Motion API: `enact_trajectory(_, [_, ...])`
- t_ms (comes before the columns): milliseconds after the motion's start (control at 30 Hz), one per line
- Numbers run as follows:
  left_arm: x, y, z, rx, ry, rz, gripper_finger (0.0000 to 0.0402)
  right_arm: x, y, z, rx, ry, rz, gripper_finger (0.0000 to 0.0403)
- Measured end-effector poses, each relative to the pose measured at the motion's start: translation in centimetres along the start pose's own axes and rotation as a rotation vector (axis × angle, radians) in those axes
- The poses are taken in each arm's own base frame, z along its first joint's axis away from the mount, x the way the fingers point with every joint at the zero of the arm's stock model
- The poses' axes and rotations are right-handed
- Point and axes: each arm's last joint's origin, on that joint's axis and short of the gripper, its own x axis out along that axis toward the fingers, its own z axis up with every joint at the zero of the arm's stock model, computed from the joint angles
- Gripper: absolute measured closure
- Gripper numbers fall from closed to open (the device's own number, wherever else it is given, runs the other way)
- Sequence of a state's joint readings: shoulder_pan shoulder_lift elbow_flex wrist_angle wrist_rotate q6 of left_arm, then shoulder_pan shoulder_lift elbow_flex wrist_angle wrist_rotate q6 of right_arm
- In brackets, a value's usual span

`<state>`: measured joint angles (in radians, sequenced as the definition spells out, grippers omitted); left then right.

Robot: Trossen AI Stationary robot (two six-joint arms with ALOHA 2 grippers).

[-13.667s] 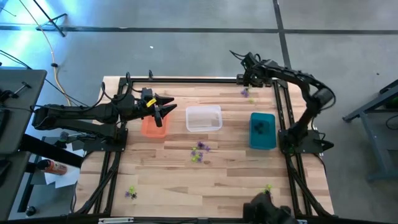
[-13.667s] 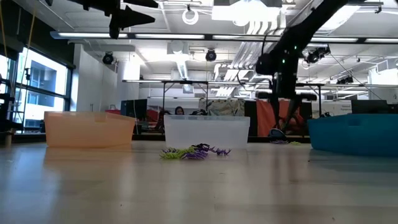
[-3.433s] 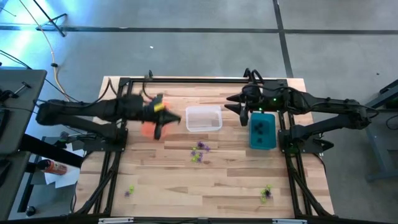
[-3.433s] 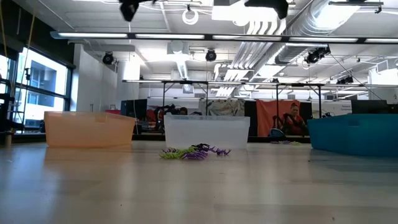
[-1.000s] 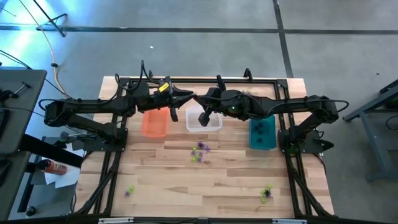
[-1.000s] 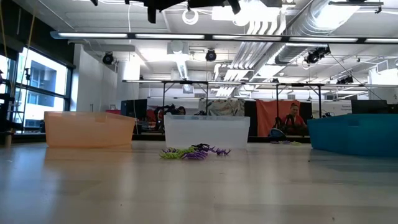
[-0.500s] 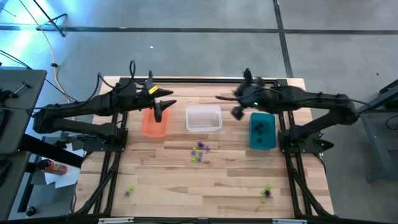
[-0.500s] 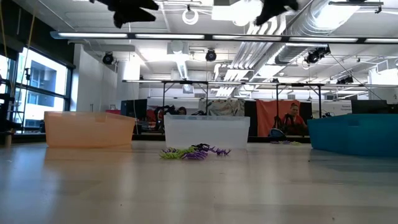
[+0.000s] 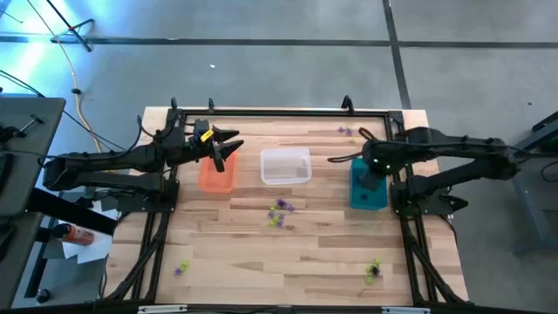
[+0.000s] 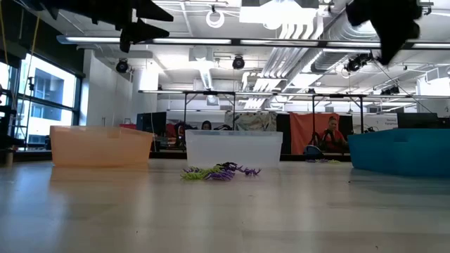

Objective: Sort Halloween decoration
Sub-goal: Put the black spider toy into the blue bin

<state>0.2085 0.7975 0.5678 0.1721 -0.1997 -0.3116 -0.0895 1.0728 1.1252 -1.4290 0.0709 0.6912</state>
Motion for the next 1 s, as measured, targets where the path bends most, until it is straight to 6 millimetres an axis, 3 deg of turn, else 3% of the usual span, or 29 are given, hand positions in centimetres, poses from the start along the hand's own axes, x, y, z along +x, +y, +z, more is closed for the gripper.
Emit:
enact_trajectory(100, [0.0,0.0,0.1,0.005,-0.015,0.02,0.0211,3.3,-0.9,0.5,0.058,0.114,0.037,0.0403])
enact_trajectory(233, [0.0,0.1,0.1,0.005,-0.016,0.025,0.0211,7.3,-2.0,0.9,0.189,0.114,0.068,0.0403])
enact_trajectory(433, [0.0,0.1,0.1,0.006,-0.016,0.025,0.0211,11.2,-3.4,0.1,0.39,0.121,0.038,0.0403])
enact_trajectory(633, [0.0,0.1,0.1,0.006,-0.016,0.026,0.0211,13.5,-3.9,-0.9,0.502,0.108,0.002,0.0403])
enact_trajectory(1000, [0.0,0.1,0.1,0.007,-0.021,0.044,0.0211,14.9,-4.4,-1.8,0.612,0.099,-0.056,0.0403])
